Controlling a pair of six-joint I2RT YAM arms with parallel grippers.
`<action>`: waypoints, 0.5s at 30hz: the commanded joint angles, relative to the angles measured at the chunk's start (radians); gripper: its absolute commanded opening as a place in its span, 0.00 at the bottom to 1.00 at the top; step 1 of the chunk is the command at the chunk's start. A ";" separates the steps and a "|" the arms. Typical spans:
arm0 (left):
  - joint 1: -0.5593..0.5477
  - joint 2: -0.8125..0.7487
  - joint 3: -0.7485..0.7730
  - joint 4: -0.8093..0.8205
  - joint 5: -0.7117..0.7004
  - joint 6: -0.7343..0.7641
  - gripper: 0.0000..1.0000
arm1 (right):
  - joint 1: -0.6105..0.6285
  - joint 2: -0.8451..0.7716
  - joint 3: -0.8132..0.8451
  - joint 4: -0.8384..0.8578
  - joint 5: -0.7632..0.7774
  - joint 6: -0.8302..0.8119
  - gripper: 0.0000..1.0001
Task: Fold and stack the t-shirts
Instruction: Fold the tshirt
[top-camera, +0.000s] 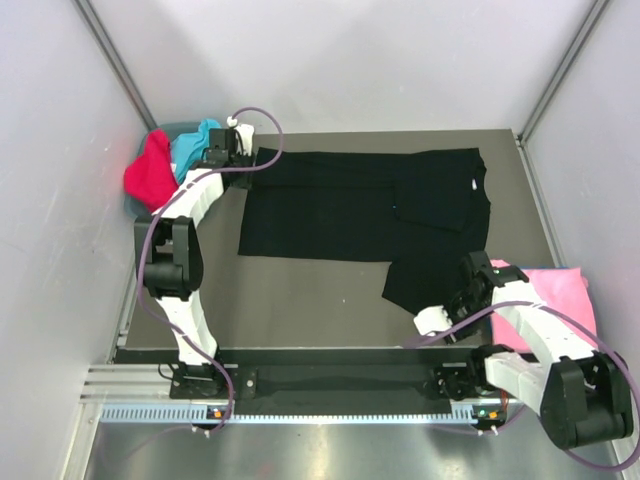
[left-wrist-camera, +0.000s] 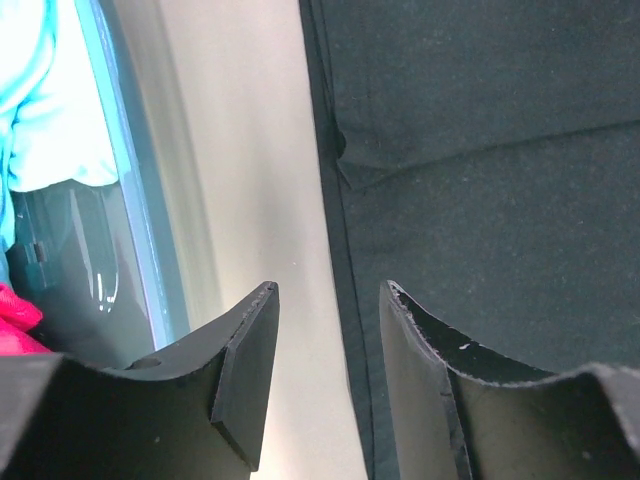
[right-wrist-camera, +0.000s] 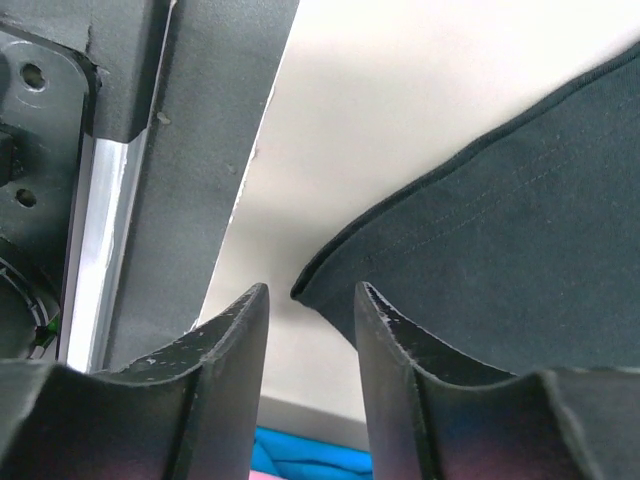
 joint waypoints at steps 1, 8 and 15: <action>-0.001 0.009 0.043 0.029 -0.012 0.012 0.50 | 0.029 -0.001 0.031 -0.003 -0.043 0.002 0.40; 0.002 0.000 0.036 -0.032 0.015 0.012 0.50 | 0.070 0.009 -0.007 0.036 -0.023 0.057 0.26; 0.020 -0.023 0.028 -0.236 0.107 0.011 0.47 | 0.078 0.036 0.036 0.024 0.009 0.117 0.00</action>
